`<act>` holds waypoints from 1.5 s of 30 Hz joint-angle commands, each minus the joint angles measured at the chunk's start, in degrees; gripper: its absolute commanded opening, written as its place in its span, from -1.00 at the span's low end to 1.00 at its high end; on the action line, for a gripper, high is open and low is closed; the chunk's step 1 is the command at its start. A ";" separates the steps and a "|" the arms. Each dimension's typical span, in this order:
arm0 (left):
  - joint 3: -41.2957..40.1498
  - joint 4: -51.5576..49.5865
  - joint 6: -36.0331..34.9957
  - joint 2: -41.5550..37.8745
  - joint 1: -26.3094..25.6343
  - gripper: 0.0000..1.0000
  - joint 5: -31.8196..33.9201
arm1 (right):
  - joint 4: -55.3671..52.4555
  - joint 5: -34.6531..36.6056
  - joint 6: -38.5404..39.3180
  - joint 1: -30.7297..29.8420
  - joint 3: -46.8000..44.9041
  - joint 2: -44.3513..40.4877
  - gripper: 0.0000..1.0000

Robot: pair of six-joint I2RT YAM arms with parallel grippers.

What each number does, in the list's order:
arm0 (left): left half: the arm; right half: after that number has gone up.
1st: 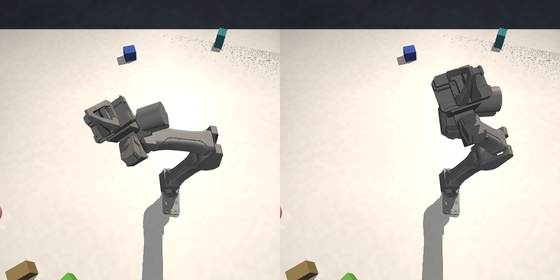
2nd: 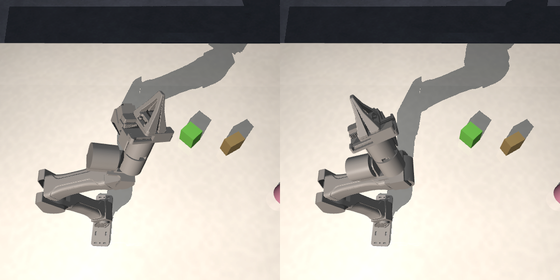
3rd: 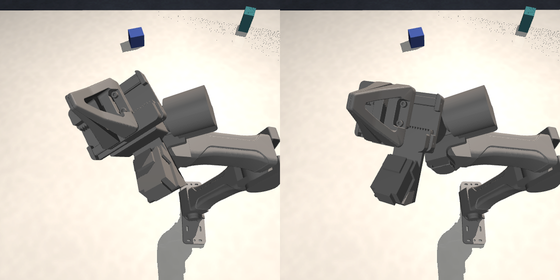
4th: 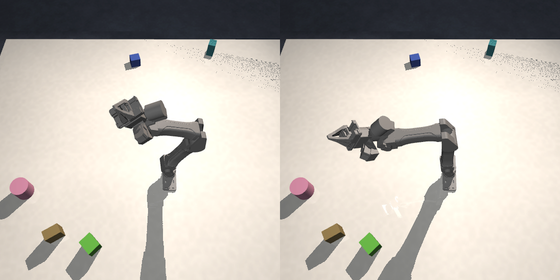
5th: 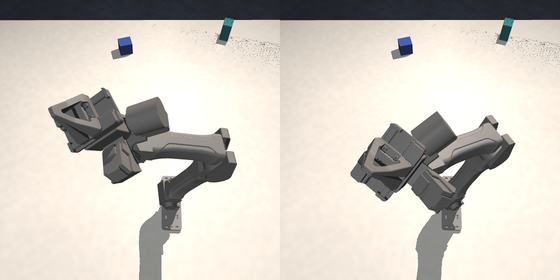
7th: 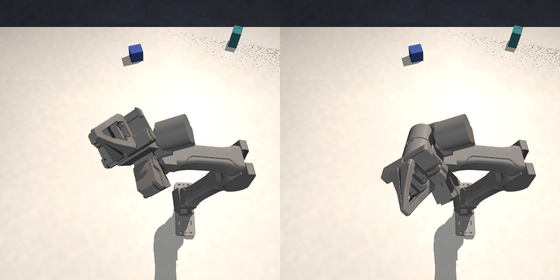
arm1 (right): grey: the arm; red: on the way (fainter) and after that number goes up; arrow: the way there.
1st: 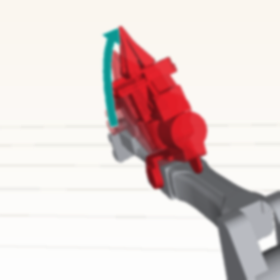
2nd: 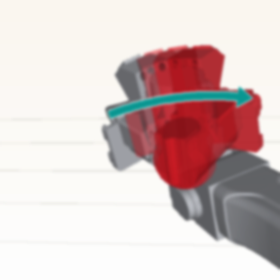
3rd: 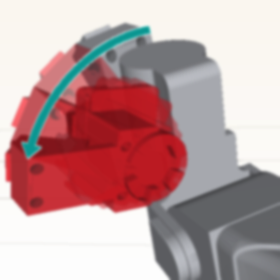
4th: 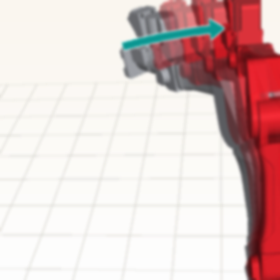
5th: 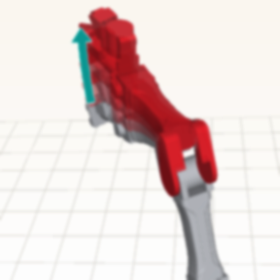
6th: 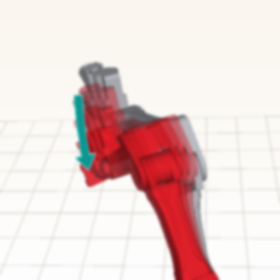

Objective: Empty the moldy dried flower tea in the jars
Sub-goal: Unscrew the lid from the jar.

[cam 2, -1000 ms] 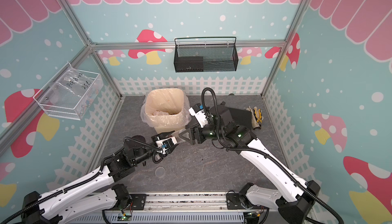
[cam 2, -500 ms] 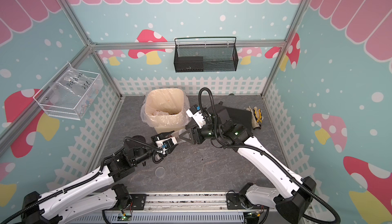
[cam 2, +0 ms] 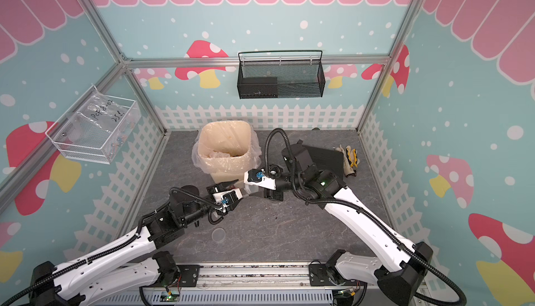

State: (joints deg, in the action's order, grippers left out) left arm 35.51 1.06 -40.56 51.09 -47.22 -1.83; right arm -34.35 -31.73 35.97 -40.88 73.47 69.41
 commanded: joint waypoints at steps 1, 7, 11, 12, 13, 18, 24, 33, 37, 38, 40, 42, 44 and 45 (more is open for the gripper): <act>-0.44 0.75 0.60 -0.66 -0.33 -1.00 -1.70 | -0.19 5.57 13.35 0.37 3.24 2.89 -0.73; -0.78 1.34 0.48 -0.71 -0.35 -1.00 -1.42 | 0.96 3.52 12.12 0.37 3.52 2.77 -0.44; -1.05 1.93 0.48 -0.64 -0.33 -1.00 -1.25 | 4.97 1.97 2.42 0.37 2.09 0.44 0.17; -1.13 1.99 0.49 -0.64 -0.33 -1.00 -1.16 | 6.09 1.26 0.09 0.41 1.31 -0.57 0.28; -1.23 2.12 0.48 -0.75 -0.33 -1.00 -1.09 | 7.84 0.30 -2.65 0.37 -0.16 -2.03 0.41; -1.56 2.59 0.40 -0.82 -0.33 -1.00 -0.83 | 22.34 -5.29 -17.99 0.37 -12.81 -13.00 0.76; -1.80 2.99 0.46 -0.93 -0.34 -1.00 -0.79 | 32.75 -1.24 -42.51 0.36 -20.31 -21.97 0.83; -2.15 3.73 0.04 -1.05 -0.33 -1.00 -0.22 | 13.94 10.88 -68.28 0.41 -9.52 -14.64 0.82; -2.19 3.46 -0.14 -1.48 -0.33 -1.00 -0.10 | 10.86 9.05 -70.02 0.45 -9.53 -12.22 0.81; -2.27 3.49 -0.22 -1.59 -0.35 -1.00 -0.13 | 11.00 7.92 -70.43 0.43 -9.93 -11.72 0.81; -2.37 3.36 -0.23 -1.78 -0.33 -1.00 0.02 | 11.22 4.51 -70.59 0.45 -9.89 -9.94 0.80; -2.45 3.16 -0.39 -1.88 -0.33 -1.00 0.10 | 11.12 2.22 -70.58 0.44 -9.54 -8.17 0.78; -2.37 2.87 -0.57 -1.87 -0.37 -1.00 -0.02 | 11.20 0.96 -70.43 0.45 -9.16 -6.68 0.75; -2.33 2.72 -0.64 -1.88 -0.33 -1.00 -0.02 | 11.23 0.47 -70.33 0.45 -9.01 -6.07 0.72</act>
State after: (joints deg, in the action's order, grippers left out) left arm 33.95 2.87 -40.14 50.11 -47.33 -1.54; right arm -22.15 -27.86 -32.67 -40.49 63.61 62.22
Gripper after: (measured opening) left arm 0.564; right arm 0.865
